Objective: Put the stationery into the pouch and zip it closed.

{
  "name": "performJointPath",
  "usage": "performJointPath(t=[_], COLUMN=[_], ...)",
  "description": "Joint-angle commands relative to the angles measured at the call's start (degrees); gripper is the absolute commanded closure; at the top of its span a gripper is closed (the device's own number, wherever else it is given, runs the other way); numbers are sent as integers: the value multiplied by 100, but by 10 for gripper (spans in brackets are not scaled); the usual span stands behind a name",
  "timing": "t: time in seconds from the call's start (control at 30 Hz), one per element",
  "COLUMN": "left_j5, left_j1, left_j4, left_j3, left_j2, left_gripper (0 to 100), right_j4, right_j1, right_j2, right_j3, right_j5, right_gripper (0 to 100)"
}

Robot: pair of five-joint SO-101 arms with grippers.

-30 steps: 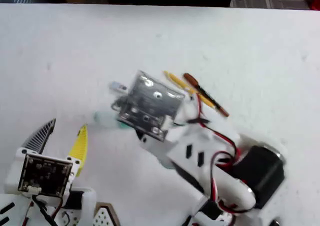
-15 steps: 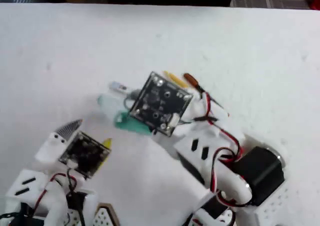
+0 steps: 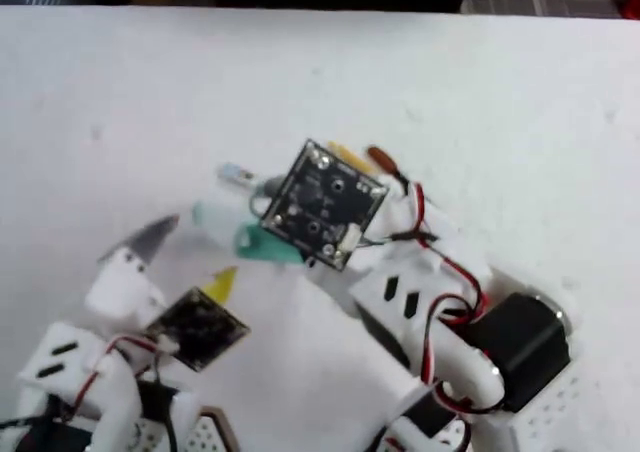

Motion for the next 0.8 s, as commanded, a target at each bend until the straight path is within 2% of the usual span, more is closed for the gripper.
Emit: performJointPath(t=[0.0,0.33,0.5,0.67,0.77], left_j5=[62,510,905,914,914], left_j1=[875,1938,2009,2088,1912], left_j4=[-273,-343,-642,-281,-448], left_j3=[97,545,563,527,527], left_j2=[-4,4,4,-31,-31], left_gripper=[667,668,669,669,680], right_j4=[163,92,75,101,110], right_j1=[22,22,31,40,40], right_j2=[-154,-92,-92,-101,-101], right_j3=[-237,-510,-510,-510,-510], right_j5=[88,97,97,105,105], right_gripper=[975,975,975,975,975])
